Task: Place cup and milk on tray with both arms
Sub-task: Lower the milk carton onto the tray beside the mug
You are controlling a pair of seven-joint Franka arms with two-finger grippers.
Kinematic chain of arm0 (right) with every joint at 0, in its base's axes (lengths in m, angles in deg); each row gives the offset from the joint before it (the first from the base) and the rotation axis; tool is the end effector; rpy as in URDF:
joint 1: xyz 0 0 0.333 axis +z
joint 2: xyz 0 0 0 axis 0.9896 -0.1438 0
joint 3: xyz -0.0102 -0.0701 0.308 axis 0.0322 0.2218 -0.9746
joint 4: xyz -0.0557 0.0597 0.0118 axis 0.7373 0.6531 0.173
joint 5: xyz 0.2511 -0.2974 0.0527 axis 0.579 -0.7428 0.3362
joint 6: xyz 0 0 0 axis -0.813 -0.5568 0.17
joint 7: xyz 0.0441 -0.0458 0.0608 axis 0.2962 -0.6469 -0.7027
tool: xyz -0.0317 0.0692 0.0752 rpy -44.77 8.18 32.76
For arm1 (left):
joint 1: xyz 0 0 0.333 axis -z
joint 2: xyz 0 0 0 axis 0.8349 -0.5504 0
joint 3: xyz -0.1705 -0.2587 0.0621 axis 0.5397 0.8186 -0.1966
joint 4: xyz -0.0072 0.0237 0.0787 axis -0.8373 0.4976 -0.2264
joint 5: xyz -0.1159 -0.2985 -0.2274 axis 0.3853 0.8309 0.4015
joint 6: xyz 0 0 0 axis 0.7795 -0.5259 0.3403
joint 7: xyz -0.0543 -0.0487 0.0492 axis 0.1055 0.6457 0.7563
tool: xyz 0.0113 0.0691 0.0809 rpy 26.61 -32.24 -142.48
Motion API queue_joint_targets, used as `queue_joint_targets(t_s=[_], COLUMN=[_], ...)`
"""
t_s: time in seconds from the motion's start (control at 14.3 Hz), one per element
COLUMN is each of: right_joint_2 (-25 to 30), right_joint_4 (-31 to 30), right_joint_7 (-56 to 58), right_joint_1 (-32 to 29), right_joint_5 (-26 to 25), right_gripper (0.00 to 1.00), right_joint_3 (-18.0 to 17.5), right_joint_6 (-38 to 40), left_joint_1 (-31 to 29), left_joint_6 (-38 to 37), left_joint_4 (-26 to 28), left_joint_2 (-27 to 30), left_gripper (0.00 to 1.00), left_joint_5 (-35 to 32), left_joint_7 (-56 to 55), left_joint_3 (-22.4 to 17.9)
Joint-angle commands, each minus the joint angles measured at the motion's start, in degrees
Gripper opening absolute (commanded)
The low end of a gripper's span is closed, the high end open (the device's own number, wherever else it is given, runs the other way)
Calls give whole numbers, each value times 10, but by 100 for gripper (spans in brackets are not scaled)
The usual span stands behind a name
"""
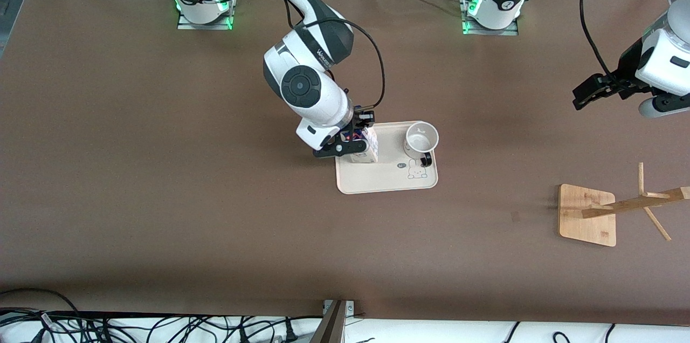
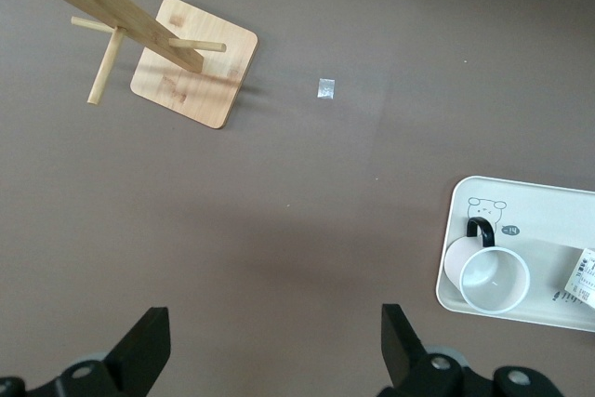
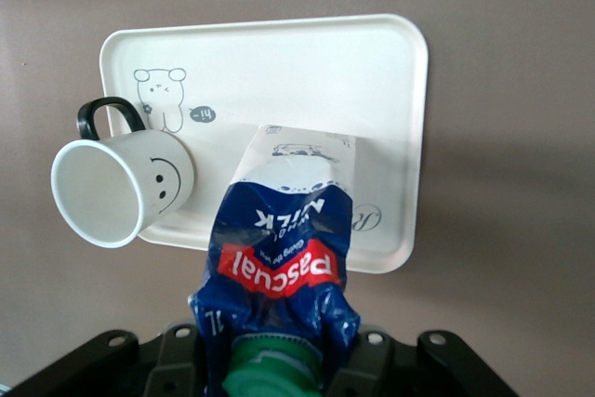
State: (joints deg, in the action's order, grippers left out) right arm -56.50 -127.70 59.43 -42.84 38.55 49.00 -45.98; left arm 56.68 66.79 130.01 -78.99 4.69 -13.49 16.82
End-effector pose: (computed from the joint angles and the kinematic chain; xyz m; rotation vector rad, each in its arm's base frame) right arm 0.5690 0.5036 0.3541 -2.8601 -0.1376 0.2094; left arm 0.5619 -0.0299 0.5958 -3.0736 -0.3709 -0.0323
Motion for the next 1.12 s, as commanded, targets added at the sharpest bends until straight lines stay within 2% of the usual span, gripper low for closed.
queue_joint_targets(t_s=[0.0, 0.98, 1.05], right_joint_2=[-5, -10, -8], right_joint_4=[13, -18, -18], right_joint_7=[37, 38, 37], right_joint_1=[-14, -5, -6], right_joint_5=[-14, -43, -45], right_gripper=[37, 40, 69], right_joint_3=[-1, -2, -2], right_joint_6=[23, 26, 26], left_joint_1=[-4, -4, -4], left_joint_6=[-13, -14, -14], left_joint_4=[-20, -19, -19], left_joint_2=[-9, -9, -9], left_gripper=[100, 100, 100], left_joint_5=[10, 10, 10], left_joint_7=[7, 1, 1], left_joint_3=[1, 1, 1])
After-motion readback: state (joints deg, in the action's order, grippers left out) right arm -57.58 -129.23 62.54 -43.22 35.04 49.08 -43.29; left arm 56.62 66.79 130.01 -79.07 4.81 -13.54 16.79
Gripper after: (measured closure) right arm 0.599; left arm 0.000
